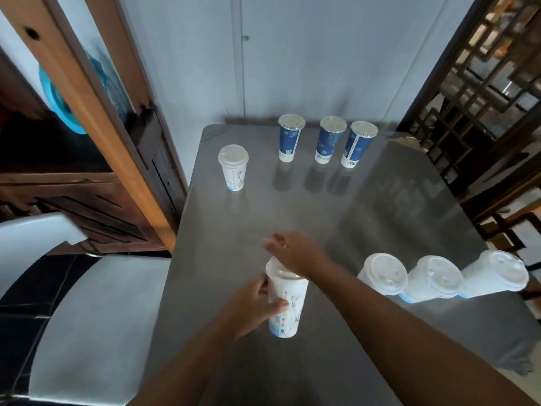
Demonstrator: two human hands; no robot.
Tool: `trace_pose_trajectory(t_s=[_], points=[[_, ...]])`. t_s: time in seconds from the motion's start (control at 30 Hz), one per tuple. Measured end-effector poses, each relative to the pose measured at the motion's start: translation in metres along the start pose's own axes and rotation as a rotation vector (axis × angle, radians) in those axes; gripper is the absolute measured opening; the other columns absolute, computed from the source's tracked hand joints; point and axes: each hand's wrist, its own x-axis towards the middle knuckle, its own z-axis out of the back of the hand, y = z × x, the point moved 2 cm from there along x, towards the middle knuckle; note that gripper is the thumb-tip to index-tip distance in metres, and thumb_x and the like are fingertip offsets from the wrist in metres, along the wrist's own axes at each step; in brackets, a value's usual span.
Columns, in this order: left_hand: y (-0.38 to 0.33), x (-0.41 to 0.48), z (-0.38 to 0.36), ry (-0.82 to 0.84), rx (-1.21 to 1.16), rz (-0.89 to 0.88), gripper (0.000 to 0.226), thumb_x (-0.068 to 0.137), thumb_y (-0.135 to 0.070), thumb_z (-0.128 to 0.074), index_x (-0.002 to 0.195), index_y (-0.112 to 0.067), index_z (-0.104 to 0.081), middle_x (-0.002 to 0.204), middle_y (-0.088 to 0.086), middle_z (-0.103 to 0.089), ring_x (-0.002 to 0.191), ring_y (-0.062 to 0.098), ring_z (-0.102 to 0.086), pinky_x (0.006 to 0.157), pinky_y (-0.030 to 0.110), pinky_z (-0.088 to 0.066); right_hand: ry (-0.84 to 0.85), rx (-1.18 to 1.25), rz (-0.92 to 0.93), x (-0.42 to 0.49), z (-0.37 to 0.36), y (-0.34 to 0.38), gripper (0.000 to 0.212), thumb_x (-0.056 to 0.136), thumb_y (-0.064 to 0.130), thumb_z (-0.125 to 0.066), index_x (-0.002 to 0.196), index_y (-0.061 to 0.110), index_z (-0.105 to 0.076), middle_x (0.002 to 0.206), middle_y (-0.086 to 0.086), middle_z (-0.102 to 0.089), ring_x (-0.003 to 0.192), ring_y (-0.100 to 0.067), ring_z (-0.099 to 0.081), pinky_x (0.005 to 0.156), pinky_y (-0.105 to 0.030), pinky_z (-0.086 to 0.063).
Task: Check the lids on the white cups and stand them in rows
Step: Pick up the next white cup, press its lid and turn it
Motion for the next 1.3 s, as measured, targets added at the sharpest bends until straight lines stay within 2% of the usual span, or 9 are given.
trace_pose_trajectory(t_s=[0.07, 0.17, 0.27, 0.47, 0.6, 0.8, 0.97, 1.13, 1.3], points=[[-0.013, -0.004, 0.003, -0.016, -0.043, -0.014, 0.038, 0.072, -0.042, -0.074, 0.106, -0.033, -0.062, 0.101, -0.019, -0.075, 0.094, -0.007, -0.069, 0.078, 0.009, -0.051, 0.068, 0.099, 0.007, -0.01, 0.023, 0.001, 0.041, 0.093, 0.045, -0.057, 0.078, 0.007, -0.061, 0.075, -0.013, -0.062, 0.072, -0.021, -0.055, 0.063, -0.037, -0.037], [-0.03, -0.008, 0.007, -0.069, -0.089, -0.034, 0.032, 0.073, -0.049, -0.069, 0.1, -0.034, -0.064, 0.1, -0.013, -0.077, 0.093, 0.001, -0.072, 0.085, 0.029, -0.059, 0.099, 0.268, 0.039, -0.029, 0.044, -0.002, 0.046, 0.095, 0.042, -0.055, 0.103, -0.002, -0.065, 0.106, -0.025, -0.068, 0.087, -0.026, -0.065, 0.078, -0.041, -0.049], [-0.044, -0.012, 0.007, -0.066, -0.12, -0.064, 0.036, 0.069, -0.058, -0.067, 0.095, -0.033, -0.068, 0.095, -0.009, -0.078, 0.091, 0.01, -0.074, 0.084, 0.038, -0.06, 0.07, 0.264, 0.102, -0.042, 0.049, -0.004, 0.036, 0.099, 0.036, -0.051, 0.076, 0.009, -0.059, 0.071, -0.006, -0.054, 0.063, -0.013, -0.048, 0.065, -0.032, -0.037], [-0.059, -0.027, -0.003, -0.057, -0.219, -0.063, 0.04, 0.067, -0.059, -0.068, 0.095, -0.03, -0.068, 0.098, -0.005, -0.078, 0.094, 0.016, -0.074, 0.083, 0.043, -0.062, -0.021, 0.345, 0.133, -0.057, 0.05, -0.007, 0.037, 0.101, 0.03, -0.047, 0.064, 0.028, -0.05, 0.06, 0.018, -0.053, 0.057, 0.004, -0.046, 0.061, -0.017, -0.037], [-0.065, -0.028, 0.007, -0.061, -0.356, -0.033, 0.047, 0.068, -0.065, -0.066, 0.096, -0.028, -0.074, 0.092, -0.001, -0.08, 0.08, 0.017, -0.076, 0.073, 0.036, -0.059, -0.121, 0.682, -0.219, -0.081, 0.038, -0.031, 0.034, 0.101, 0.044, -0.038, 0.104, 0.019, -0.061, 0.106, -0.01, -0.068, 0.095, -0.025, -0.066, 0.086, -0.042, -0.053], [-0.072, -0.026, 0.018, -0.119, -0.489, -0.09, 0.06, 0.066, -0.076, -0.071, 0.108, -0.033, -0.073, 0.106, 0.004, -0.078, 0.091, 0.018, -0.073, 0.073, 0.033, -0.055, 0.222, 1.119, -0.459, -0.129, -0.007, -0.046, 0.073, 0.095, 0.06, -0.034, 0.106, -0.003, -0.068, 0.092, -0.021, -0.075, 0.076, -0.032, -0.072, 0.062, -0.035, -0.058], [-0.071, -0.028, 0.016, -0.07, -0.515, -0.105, 0.056, 0.075, -0.067, -0.072, 0.12, -0.033, -0.067, 0.123, 0.004, -0.073, 0.115, 0.026, -0.068, 0.091, 0.047, -0.058, 0.166, 1.473, -0.389, -0.134, -0.007, -0.042, 0.059, 0.082, 0.045, -0.056, 0.111, -0.006, -0.067, 0.096, -0.032, -0.07, 0.075, -0.039, -0.071, 0.066, -0.044, -0.059], [-0.059, -0.036, 0.025, -0.103, -0.613, 0.048, 0.062, 0.073, -0.063, -0.071, 0.122, -0.028, -0.059, 0.125, 0.006, -0.069, 0.106, 0.024, -0.072, 0.076, 0.043, -0.061, -0.168, 1.103, -0.242, -0.134, 0.017, -0.048, 0.03, 0.081, 0.028, -0.075, 0.1, 0.007, -0.065, 0.091, -0.027, -0.071, 0.066, -0.029, -0.071, 0.057, -0.038, -0.059], [-0.055, -0.043, 0.045, -0.134, -0.675, 0.218, 0.066, 0.078, -0.07, -0.046, 0.125, -0.025, -0.061, 0.12, 0.013, -0.072, 0.1, 0.032, -0.075, 0.069, 0.043, -0.062, -0.367, 0.401, 0.101, -0.14, 0.053, -0.043, 0.035, 0.074, 0.029, -0.082, 0.104, 0.036, -0.065, 0.095, 0.008, -0.07, 0.08, -0.006, -0.07, 0.069, -0.022, -0.059]])
